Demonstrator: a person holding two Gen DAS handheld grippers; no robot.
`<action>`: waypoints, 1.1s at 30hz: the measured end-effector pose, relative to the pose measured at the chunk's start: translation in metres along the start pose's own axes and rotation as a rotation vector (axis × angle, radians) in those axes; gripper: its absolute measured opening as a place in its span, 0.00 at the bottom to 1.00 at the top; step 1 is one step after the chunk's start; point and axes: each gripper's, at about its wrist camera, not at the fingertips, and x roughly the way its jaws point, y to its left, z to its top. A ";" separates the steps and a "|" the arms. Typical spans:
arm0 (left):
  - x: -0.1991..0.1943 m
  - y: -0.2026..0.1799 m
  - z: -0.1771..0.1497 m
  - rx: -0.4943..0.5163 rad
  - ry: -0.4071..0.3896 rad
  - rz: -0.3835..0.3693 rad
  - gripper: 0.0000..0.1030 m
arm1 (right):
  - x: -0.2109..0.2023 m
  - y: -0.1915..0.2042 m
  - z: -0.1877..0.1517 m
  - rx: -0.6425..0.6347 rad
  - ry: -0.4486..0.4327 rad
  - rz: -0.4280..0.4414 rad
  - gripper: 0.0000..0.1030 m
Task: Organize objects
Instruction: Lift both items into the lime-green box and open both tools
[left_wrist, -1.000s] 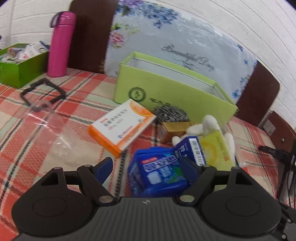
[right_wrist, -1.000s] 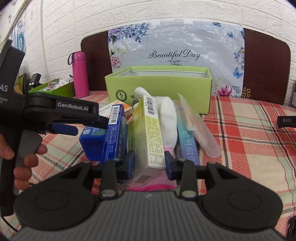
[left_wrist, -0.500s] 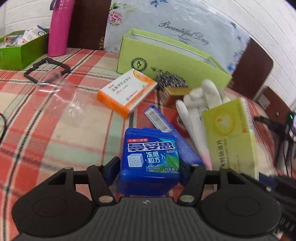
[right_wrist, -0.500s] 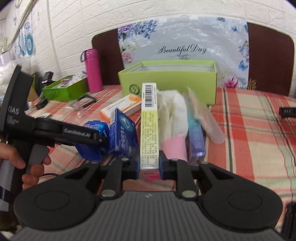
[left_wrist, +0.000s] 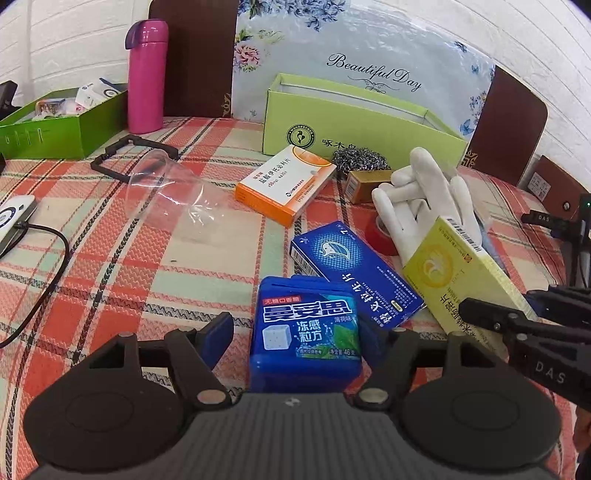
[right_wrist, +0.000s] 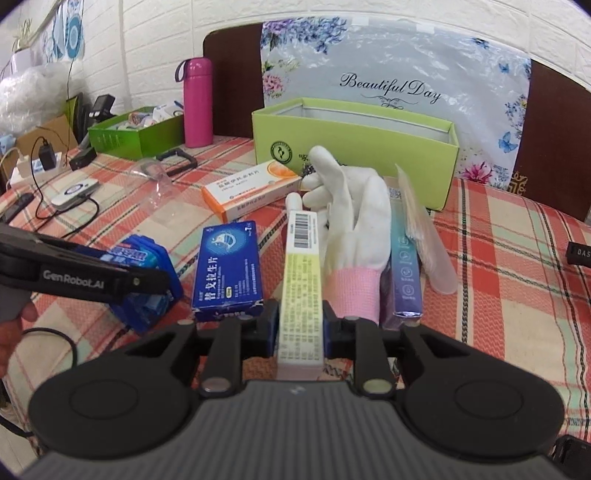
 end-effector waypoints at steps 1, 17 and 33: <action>0.001 0.002 0.000 -0.006 0.001 -0.021 0.65 | 0.000 -0.001 -0.001 0.004 0.004 0.006 0.20; -0.047 -0.011 0.079 0.001 -0.145 -0.221 0.60 | -0.063 -0.038 0.075 0.048 -0.126 0.171 0.19; 0.021 -0.024 0.206 -0.068 -0.193 -0.210 0.60 | 0.001 -0.101 0.211 0.061 -0.356 -0.013 0.19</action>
